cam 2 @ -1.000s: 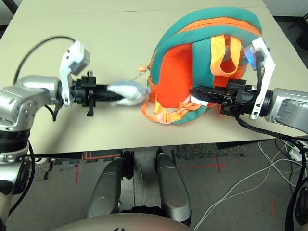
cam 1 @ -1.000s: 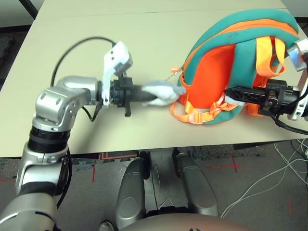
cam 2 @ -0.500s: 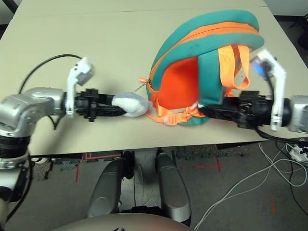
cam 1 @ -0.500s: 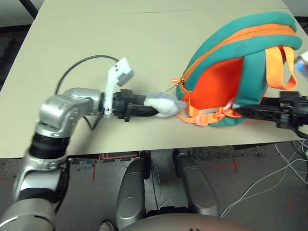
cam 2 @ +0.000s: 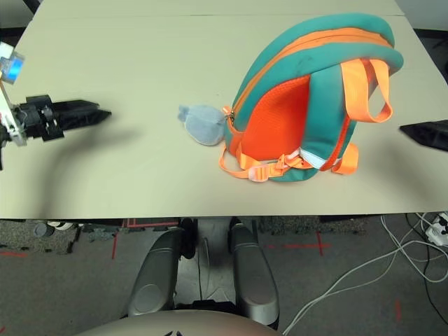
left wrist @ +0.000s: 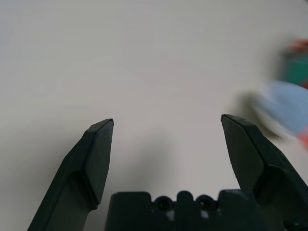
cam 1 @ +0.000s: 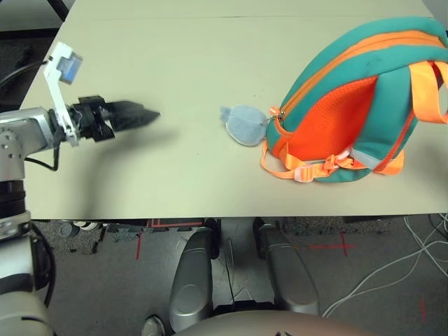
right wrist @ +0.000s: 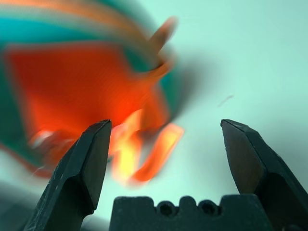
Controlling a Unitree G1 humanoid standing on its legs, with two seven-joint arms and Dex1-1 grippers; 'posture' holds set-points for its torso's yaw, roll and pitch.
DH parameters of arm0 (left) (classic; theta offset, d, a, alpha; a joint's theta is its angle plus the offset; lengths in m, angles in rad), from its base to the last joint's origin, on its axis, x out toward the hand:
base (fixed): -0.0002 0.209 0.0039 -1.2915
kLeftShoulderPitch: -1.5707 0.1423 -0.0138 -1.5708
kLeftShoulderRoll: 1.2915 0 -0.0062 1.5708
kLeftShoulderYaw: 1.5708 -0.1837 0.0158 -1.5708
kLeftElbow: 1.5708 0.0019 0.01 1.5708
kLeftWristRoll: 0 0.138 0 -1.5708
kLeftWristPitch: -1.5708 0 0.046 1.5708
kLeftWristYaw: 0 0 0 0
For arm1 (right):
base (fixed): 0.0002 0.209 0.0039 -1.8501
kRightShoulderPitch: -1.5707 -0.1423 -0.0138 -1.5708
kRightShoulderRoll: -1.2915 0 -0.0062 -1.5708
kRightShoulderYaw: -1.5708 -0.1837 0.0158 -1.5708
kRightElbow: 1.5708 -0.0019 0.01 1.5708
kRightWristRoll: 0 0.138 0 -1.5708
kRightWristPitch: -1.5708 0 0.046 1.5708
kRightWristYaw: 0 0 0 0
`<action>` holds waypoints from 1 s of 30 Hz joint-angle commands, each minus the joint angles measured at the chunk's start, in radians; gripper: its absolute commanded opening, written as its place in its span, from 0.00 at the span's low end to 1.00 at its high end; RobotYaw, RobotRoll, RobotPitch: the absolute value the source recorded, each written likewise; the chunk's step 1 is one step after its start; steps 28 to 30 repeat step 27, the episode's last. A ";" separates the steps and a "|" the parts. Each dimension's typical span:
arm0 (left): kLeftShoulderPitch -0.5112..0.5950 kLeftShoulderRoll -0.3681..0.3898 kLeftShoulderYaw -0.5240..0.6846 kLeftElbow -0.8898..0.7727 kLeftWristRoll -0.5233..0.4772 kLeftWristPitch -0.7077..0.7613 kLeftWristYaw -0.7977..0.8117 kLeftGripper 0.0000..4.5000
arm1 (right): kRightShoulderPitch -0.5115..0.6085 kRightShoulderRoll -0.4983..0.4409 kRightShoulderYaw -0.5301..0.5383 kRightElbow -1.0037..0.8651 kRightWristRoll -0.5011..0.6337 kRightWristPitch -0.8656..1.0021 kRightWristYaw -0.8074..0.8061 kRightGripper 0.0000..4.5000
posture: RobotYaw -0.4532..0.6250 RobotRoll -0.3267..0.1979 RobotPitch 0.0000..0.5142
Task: Put the pencil case into the backpack and zip it.
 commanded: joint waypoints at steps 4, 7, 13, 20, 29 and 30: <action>-0.001 -0.110 0.103 0.184 0.134 -0.433 0.245 0.99 | -0.182 0.230 0.101 0.149 -0.176 -0.325 -0.207 1.00 | 0.37 0.62 0.63; 0.039 -0.153 0.134 0.243 0.179 -0.591 0.347 0.99 | -0.237 0.327 0.118 0.207 -0.234 -0.484 -0.268 1.00 | 0.37 0.62 0.63; 0.090 -0.204 0.136 0.330 0.260 -0.815 0.471 0.99 | -0.301 0.424 0.127 0.340 -0.306 -0.728 -0.305 1.00 | 0.39 0.62 0.64; 0.054 -0.260 0.089 0.429 0.291 -0.865 0.483 0.99 | -0.306 0.475 0.167 0.414 -0.345 -0.900 -0.284 1.00 | 0.34 0.62 0.65; -0.007 -0.293 0.051 0.516 0.313 -0.900 0.473 0.99 | -0.241 0.523 0.192 0.309 -0.336 -0.890 -0.295 1.00 | 0.29 0.62 0.64; -0.007 -0.293 0.051 0.516 0.313 -0.900 0.473 0.99 | -0.241 0.523 0.192 0.309 -0.336 -0.890 -0.295 1.00 | 0.29 0.62 0.64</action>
